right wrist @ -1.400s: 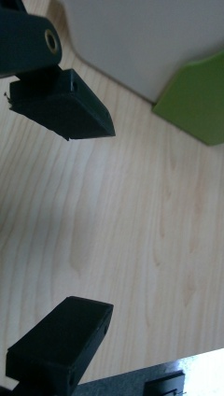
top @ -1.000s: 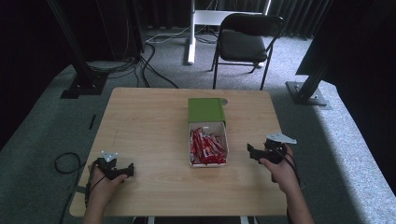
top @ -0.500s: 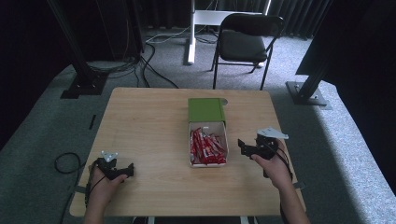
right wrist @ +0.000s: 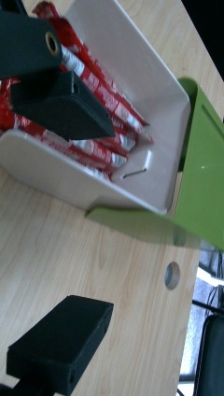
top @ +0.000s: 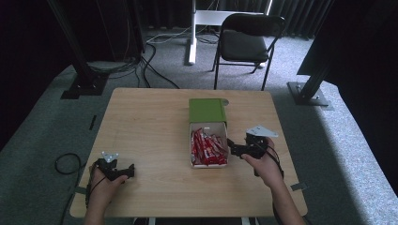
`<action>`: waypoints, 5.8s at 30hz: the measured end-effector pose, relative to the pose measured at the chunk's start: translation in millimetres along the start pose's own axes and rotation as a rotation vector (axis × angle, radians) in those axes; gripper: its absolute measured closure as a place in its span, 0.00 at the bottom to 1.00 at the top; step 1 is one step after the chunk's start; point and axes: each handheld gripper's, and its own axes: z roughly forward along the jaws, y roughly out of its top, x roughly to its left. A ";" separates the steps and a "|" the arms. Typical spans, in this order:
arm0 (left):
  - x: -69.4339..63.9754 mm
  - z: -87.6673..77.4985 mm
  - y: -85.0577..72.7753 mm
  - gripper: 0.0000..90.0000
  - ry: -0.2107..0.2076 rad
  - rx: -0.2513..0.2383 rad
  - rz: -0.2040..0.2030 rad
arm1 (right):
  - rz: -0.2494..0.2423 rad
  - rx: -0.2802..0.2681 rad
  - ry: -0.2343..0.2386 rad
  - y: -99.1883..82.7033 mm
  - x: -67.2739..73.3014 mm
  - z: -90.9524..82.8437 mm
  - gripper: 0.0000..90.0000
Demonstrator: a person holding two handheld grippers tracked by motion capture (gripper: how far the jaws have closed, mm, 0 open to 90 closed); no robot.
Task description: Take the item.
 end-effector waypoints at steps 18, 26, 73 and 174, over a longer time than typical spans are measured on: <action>-0.1 0.0 0.0 0.01 0.000 0.000 -0.001 | -0.052 -0.003 0.080 11.2 40.9 15.6 0.17; 0.0 0.0 0.0 0.01 0.001 0.000 0.001 | -0.073 0.001 0.096 11.0 53.4 22.0 0.19; 0.1 -0.1 0.0 0.01 0.000 0.001 0.002 | -0.145 0.158 0.073 -8.7 89.3 66.9 0.66; 0.0 -0.1 0.0 0.01 0.001 0.001 0.002 | 0.200 -0.070 -0.160 -11.4 -73.1 -31.3 0.91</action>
